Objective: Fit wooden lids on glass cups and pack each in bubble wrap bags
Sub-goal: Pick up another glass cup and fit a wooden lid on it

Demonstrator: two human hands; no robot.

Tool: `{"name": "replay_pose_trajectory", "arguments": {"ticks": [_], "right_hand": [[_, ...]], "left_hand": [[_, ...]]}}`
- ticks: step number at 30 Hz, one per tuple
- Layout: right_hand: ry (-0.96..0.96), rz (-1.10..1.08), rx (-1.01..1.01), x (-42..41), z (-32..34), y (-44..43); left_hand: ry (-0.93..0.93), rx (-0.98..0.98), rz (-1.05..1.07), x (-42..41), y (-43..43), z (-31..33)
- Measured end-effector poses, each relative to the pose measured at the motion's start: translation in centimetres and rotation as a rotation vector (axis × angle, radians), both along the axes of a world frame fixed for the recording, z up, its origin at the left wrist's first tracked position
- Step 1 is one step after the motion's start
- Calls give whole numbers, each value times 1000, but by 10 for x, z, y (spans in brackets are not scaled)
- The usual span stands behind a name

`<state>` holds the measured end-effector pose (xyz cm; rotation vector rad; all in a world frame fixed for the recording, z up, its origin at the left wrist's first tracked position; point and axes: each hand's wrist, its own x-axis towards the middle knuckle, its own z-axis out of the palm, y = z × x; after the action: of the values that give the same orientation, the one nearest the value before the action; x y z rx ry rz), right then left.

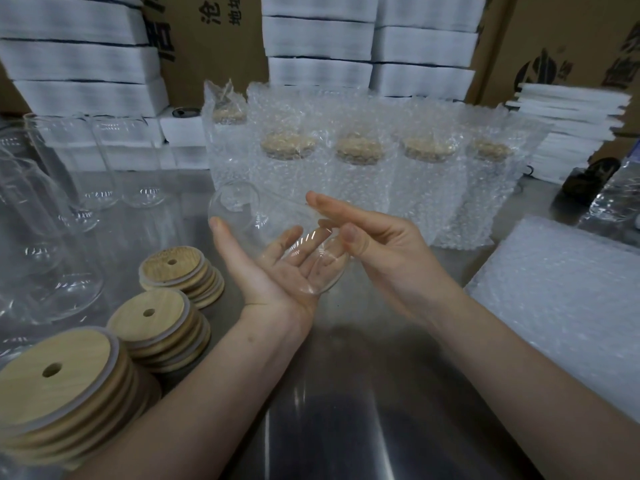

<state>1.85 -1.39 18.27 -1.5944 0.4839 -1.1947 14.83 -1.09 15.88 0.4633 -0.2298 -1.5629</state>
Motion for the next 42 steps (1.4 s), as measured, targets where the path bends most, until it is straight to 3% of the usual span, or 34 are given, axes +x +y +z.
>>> {"name": "replay_pose_trajectory", "arguments": {"ticks": [9,21,29,32,34,37,39,42], "right_hand": [[-31,254,209,-13,-8,-12],[206,-116,-149,-3,-9,-2],[392,-430,-454,7,-7,14],[350,-506,-490,12,-8,18],[325,-547,-496,14,-9,19],[299,-586,-450,18,-10,20],[301,-599,-436,19,-9,21],[353,-638,-502,19,-10,19]], "left_hand": [[37,-56,-53,0,1,1],[151,-38,-26,1,0,0],[115,-59,-19,1,-3,-10],[132,-18,-40,-25,1,0],[-25,86,69,-32,2,2],[126,-28,-60,-37,1,-2],[55,-35,-87,-24,8,-4],[151,-105,-131,-22,9,-7]]}}
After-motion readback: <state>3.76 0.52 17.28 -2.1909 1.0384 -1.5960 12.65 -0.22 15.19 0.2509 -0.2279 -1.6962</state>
